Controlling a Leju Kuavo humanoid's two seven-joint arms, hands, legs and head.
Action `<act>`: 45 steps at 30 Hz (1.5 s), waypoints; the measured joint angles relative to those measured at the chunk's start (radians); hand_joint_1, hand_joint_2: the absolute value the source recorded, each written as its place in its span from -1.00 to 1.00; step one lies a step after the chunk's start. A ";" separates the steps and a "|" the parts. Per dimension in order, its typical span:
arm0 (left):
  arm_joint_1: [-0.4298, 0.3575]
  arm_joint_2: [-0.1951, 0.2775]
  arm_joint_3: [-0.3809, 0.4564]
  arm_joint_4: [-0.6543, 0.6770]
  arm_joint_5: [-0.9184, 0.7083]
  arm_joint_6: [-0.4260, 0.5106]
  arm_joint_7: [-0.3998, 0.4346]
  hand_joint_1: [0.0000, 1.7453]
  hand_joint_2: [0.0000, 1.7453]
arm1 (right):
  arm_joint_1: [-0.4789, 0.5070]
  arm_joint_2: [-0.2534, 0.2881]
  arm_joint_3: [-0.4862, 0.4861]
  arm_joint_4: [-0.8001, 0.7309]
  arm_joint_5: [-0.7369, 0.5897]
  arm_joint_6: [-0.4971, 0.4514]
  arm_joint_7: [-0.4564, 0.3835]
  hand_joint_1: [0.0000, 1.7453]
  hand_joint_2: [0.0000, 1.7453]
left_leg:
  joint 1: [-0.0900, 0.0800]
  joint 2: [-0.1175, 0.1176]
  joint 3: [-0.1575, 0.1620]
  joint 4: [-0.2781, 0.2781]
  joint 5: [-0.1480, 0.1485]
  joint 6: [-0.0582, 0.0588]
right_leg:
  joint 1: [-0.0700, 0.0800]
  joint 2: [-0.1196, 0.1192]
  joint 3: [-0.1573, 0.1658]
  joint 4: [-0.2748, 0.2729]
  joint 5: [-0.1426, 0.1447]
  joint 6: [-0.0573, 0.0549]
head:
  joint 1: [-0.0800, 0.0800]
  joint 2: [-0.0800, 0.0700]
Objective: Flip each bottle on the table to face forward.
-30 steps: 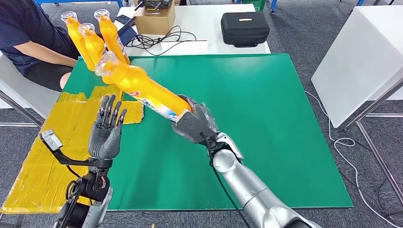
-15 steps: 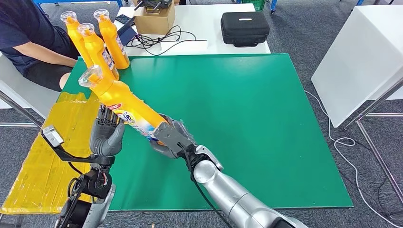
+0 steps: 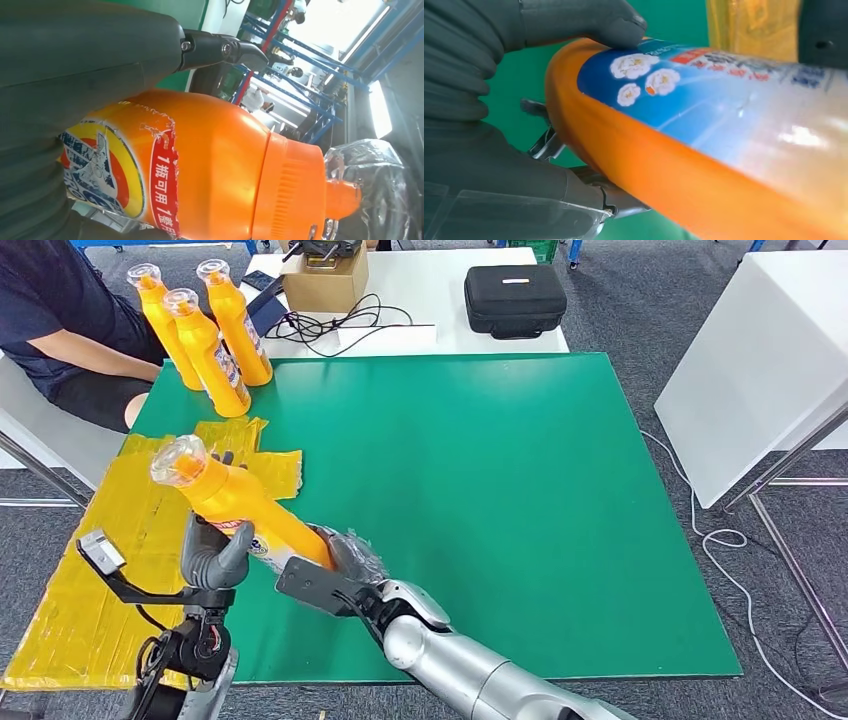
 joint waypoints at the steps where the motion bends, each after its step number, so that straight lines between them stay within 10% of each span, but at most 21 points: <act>1: 0.004 0.000 0.001 0.000 -0.002 0.001 0.000 -1.00 1.00 | 0.000 0.000 0.014 0.000 0.015 -0.010 0.010 1.00 1.00 | 0.000 0.000 0.000 0.000 0.000 0.000 | 0.000 0.000 0.000 0.000 0.000 0.000 | 0.000 0.000; 8: 0.002 -0.003 0.001 0.016 -0.011 0.003 0.010 -0.90 1.00 | 0.002 -0.001 0.060 0.000 0.096 -0.065 0.055 1.00 1.00 | 0.000 0.000 0.000 0.000 0.000 0.000 | 0.000 0.000 -0.001 0.000 0.000 0.000 | 0.000 0.000; 12: -0.026 -0.004 -0.004 0.046 -0.038 0.013 0.028 0.64 1.00 | 0.004 -0.003 0.045 0.007 0.120 -0.072 0.056 1.00 1.00 | 0.000 0.000 0.000 0.000 0.000 0.000 | 0.000 0.000 -0.001 0.000 0.000 0.000 | 0.000 0.000; 23: -0.092 -0.004 -0.024 0.123 -0.066 0.014 0.062 1.00 1.00 | 0.006 -0.009 0.000 0.025 0.151 -0.075 0.057 1.00 1.00 | 0.000 0.000 0.000 0.000 0.000 0.000 | 0.000 0.000 -0.001 0.000 0.000 0.000 | 0.000 0.000; 45: -0.087 0.049 -0.008 0.140 0.033 -0.162 0.192 1.00 1.00 | 0.041 -0.009 -0.077 0.024 0.266 -0.048 0.027 0.70 1.00 | 0.000 0.000 0.000 0.000 0.000 0.000 | 0.000 0.000 0.000 0.000 0.000 0.000 | 0.000 0.000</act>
